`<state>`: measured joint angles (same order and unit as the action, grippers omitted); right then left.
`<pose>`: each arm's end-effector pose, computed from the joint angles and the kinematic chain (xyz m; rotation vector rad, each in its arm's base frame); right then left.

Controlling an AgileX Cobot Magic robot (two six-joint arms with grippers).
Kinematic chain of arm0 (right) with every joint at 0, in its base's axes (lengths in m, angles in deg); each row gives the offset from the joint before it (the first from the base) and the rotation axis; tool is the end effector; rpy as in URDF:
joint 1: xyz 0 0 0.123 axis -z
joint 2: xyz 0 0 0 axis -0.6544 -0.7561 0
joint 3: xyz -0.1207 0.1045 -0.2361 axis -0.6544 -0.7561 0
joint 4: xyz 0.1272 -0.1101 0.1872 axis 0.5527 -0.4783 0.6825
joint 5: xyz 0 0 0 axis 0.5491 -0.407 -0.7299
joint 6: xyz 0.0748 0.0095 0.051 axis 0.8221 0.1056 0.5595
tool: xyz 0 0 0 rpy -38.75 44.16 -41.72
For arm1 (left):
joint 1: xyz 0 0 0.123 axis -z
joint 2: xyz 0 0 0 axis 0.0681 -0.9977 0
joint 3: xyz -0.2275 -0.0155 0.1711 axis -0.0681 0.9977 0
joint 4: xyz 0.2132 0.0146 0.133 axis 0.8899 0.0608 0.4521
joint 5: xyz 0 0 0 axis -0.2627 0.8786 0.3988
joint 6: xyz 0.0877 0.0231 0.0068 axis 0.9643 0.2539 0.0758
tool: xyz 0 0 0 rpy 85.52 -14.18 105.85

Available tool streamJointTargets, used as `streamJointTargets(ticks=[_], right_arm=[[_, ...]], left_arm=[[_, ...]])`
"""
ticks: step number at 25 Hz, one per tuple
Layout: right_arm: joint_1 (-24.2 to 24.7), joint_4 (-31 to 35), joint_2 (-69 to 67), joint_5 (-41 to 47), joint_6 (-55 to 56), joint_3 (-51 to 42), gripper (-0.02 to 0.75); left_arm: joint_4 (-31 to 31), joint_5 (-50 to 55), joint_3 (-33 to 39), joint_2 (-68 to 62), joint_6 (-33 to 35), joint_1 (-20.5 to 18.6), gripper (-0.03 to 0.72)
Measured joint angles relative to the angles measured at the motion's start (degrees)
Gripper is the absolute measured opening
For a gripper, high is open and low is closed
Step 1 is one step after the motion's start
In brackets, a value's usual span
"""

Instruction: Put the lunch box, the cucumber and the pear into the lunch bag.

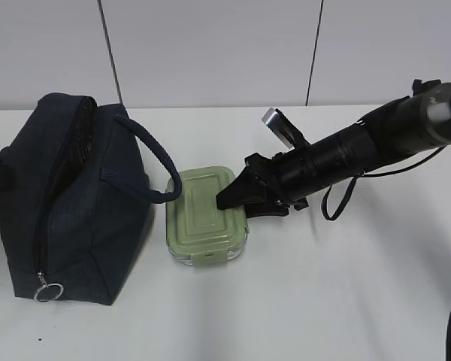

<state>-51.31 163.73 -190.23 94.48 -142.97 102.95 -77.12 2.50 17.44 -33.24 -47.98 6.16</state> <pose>0.3977 0.1482 0.1201 -0.3279 2.5203 1.3705 0.2031 -0.0402 0.2532 -0.0598 2.3097 -0.5668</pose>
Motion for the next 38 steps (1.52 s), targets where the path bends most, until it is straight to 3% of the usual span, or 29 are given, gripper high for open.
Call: streamJointTargets(ticks=[7, 13, 21, 30, 38], right_arm=[[0.93, -0.24, 0.0, 0.95, 0.0, 0.0, 0.375], [5.21, -0.72, 0.0, 4.17, 0.0, 0.0, 0.374], [9.33, 6.34, 0.0, 7.99, 0.0, 0.0, 0.374], [9.9, 7.13, 4.45, 7.99, -0.19, 1.28, 0.374], [8.67, 6.92, 10.08, 8.83, 3.87, 9.83, 0.374]], left_arm=[[0.0, 0.0, 0.0, 0.0, 0.0, 0.0, -0.013], [0.0, 0.0, 0.0, 0.0, 0.0, 0.0, -0.013], [0.0, 0.0, 0.0, 0.0, 0.0, 0.0, -0.013], [0.0, -0.05, 0.0, 0.0, 0.0, 0.0, -0.013], [0.0, -0.1, 0.0, 0.0, 0.0, 0.0, -0.013]])
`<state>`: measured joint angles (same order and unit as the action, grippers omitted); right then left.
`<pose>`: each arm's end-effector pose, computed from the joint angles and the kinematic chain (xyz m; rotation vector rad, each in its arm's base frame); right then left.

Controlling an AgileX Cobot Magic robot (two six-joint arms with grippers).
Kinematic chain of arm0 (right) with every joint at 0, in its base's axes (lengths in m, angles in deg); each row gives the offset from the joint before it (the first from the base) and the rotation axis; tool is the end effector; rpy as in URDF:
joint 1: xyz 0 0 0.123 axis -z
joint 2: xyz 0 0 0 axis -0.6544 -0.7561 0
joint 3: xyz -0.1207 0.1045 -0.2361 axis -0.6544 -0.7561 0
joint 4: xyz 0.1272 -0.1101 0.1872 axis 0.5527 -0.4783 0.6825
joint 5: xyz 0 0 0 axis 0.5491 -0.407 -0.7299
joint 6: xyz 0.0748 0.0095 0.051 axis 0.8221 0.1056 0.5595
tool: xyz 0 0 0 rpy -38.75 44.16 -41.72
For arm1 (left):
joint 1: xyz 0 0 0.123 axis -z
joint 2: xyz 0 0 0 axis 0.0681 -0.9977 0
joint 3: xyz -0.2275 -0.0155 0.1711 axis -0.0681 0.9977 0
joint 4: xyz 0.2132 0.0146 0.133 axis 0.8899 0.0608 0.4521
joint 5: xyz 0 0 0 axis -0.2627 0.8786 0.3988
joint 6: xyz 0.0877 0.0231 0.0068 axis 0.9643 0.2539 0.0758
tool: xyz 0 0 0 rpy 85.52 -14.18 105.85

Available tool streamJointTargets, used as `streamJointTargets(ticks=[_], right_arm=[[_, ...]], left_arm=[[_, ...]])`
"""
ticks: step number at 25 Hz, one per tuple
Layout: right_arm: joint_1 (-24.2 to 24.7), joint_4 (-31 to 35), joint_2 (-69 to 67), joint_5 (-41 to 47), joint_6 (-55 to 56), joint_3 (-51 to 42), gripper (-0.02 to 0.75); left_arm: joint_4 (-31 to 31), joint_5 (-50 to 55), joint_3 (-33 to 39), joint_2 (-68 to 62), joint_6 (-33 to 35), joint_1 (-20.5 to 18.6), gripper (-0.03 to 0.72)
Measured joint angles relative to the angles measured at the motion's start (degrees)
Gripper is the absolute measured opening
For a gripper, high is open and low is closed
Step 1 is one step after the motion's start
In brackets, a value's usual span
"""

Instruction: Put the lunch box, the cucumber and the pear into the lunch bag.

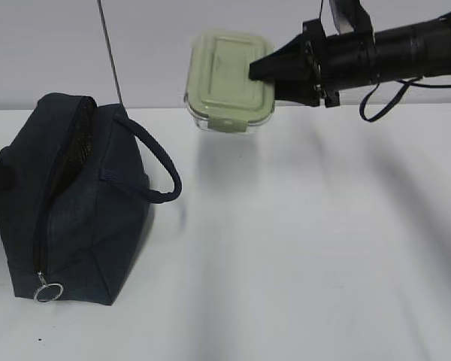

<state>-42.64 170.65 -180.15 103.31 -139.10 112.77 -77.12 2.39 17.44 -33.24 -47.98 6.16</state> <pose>0.4261 0.0953 0.2512 -0.2712 2.1283 1.4656 0.2033 -0.0401 0.2532 -0.0607 2.3084 -0.5654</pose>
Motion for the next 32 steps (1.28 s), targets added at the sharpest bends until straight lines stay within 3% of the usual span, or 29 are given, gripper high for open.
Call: streamJointTargets(ticks=[11, 17, 27, 32], right_arm=[[-13.84, 2.34, 0.18, 0.94, 1.61, 7.23, 0.375], [-21.69, 6.03, -0.58, -7.98, -1.65, 7.17, 0.375], [-23.48, 7.31, -7.6, -15.31, -2.97, 7.26, 0.375], [-23.48, -1.81, -8.14, -16.53, -1.42, 7.4, 0.375]], left_arm=[[0.0, 0.0, 0.0, 0.0, 0.0, 0.0, -0.013], [-0.05, -0.17, 0.0, 0.0, 0.0, 0.0, -0.013], [-0.05, -0.61, 0.0, 0.0, 0.0, 0.0, -0.013], [-0.1, -1.04, 0.0, 0.0, 0.0, 0.0, -0.013]])
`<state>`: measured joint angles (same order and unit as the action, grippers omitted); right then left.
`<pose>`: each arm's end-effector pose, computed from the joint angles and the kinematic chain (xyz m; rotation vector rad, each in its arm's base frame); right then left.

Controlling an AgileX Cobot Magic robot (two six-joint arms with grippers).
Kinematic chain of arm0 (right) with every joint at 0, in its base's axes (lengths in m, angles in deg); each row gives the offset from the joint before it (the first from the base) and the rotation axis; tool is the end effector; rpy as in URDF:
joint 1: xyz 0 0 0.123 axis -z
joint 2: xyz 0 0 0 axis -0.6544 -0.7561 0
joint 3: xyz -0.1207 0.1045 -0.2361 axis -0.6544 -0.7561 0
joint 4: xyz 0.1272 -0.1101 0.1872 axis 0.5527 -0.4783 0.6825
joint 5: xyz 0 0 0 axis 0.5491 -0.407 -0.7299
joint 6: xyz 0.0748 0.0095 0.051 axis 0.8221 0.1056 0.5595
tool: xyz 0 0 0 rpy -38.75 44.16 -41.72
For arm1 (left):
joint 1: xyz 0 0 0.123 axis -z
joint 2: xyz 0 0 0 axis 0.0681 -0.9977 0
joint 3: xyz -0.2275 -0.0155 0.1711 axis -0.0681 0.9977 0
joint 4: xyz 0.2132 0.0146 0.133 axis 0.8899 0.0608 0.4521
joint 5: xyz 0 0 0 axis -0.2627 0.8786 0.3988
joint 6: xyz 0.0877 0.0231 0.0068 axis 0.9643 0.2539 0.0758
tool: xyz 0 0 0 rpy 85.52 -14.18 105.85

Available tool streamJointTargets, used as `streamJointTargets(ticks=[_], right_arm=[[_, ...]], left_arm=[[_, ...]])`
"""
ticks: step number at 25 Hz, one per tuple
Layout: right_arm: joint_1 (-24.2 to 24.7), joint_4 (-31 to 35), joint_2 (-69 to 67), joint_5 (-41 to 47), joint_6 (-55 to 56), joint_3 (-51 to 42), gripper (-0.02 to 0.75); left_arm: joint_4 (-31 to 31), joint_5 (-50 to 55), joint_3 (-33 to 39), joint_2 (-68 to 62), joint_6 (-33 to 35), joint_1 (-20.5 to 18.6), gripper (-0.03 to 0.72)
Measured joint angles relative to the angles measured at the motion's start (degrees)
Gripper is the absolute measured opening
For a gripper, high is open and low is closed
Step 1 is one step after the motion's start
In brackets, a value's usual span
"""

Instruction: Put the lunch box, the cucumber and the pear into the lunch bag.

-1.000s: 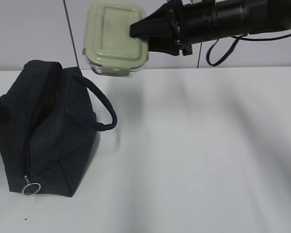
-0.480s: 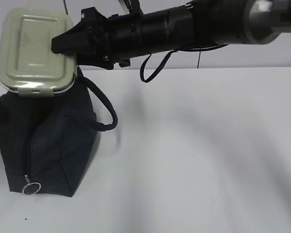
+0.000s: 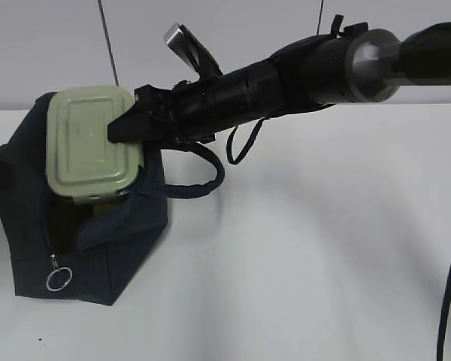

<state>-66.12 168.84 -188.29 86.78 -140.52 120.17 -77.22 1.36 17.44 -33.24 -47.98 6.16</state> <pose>0.4042 0.2654 0.2129 -0.5677 2.1934 1.3691 0.2044 -0.0391 0.2538 -0.0710 2.2961 -0.5535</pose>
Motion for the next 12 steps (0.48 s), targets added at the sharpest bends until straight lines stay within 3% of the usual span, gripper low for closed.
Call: streamJointTargets(ticks=[6, 12], right_arm=[[-0.32, -12.59, 0.0, -0.61, 7.67, -0.01, 0.375], [-2.41, -14.61, 0.0, -3.9, 9.13, 0.26, 0.44]], left_arm=[[-0.31, -0.07, 0.0, 0.0, 0.0, 0.0, -0.013], [-0.66, -0.12, 0.0, 0.0, 0.0, 0.06, -0.013]])
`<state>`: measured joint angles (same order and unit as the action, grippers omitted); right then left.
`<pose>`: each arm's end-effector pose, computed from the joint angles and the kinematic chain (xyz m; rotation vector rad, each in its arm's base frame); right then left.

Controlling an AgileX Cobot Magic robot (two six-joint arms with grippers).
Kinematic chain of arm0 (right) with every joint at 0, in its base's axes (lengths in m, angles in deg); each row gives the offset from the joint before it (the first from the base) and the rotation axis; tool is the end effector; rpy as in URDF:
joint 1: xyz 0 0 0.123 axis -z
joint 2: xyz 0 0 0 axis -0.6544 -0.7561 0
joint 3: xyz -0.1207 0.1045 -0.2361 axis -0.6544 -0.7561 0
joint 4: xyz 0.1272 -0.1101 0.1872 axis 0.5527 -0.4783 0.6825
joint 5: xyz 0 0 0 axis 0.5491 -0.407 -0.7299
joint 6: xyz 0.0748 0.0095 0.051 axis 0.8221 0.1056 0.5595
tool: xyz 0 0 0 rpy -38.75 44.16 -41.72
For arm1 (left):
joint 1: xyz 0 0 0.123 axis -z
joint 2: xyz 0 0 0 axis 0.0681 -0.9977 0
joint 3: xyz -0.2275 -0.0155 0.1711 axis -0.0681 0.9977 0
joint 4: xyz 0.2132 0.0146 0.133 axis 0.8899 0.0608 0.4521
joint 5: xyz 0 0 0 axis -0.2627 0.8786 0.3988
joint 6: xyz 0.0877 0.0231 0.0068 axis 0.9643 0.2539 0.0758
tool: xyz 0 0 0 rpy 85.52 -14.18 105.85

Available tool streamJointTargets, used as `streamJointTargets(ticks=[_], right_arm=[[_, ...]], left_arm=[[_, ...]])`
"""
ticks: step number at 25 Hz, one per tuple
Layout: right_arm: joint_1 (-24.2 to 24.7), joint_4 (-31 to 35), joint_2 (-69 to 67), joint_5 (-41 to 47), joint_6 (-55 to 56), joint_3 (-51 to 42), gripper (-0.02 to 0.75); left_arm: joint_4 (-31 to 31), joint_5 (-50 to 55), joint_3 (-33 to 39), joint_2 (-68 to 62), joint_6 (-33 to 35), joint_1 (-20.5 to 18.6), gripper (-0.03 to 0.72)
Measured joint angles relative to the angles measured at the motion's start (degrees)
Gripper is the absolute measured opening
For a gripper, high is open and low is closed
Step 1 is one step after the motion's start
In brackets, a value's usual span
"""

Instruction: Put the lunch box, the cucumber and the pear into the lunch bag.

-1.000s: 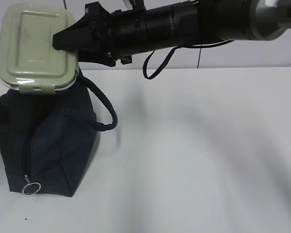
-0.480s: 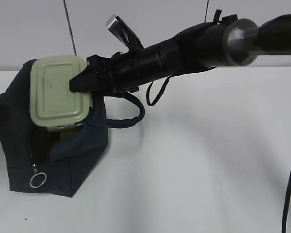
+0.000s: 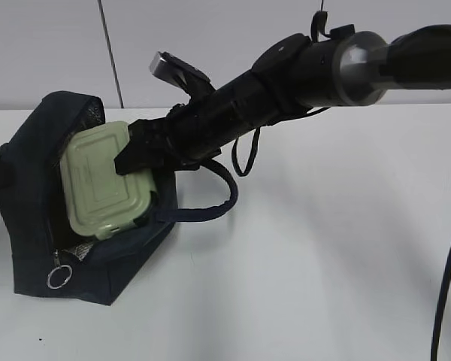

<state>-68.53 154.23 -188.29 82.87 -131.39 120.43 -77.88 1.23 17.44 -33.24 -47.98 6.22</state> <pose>0.3952 0.2738 0.1986 -0.6537 2.3442 1.1723 0.2046 -0.0394 0.2542 -0.0814 2.2917 -0.5621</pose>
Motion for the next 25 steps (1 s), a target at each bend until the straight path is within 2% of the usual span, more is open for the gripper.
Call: streamJointTargets(ticks=[4, 11, 14, 19, 25], right_arm=[[-0.2, 1.4, 0.0, -0.04, 0.0, 1.33, 0.544], [1.8, 0.19, 0.0, 6.65, 0.65, 8.55, 0.568], [2.68, -5.65, 0.0, 9.57, 5.08, 12.38, 0.568], [2.73, -20.68, 0.0, 15.75, 15.84, 17.28, 0.568], [1.04, -23.24, 0.0, 17.6, 17.73, 17.62, 0.568]], left_arm=[[-0.12, -0.23, 0.0, 0.0, 0.0, 0.0, -0.013], [-0.12, -0.34, 0.0, 0.0, 0.0, 0.0, -0.013], [-0.12, -0.34, 0.0, 0.0, 0.0, 0.0, -0.013], [-0.12, -0.34, 0.0, -0.04, 0.0, 0.0, -0.013], [-0.12, -0.39, 0.0, -0.04, 0.0, 0.0, -0.013]])
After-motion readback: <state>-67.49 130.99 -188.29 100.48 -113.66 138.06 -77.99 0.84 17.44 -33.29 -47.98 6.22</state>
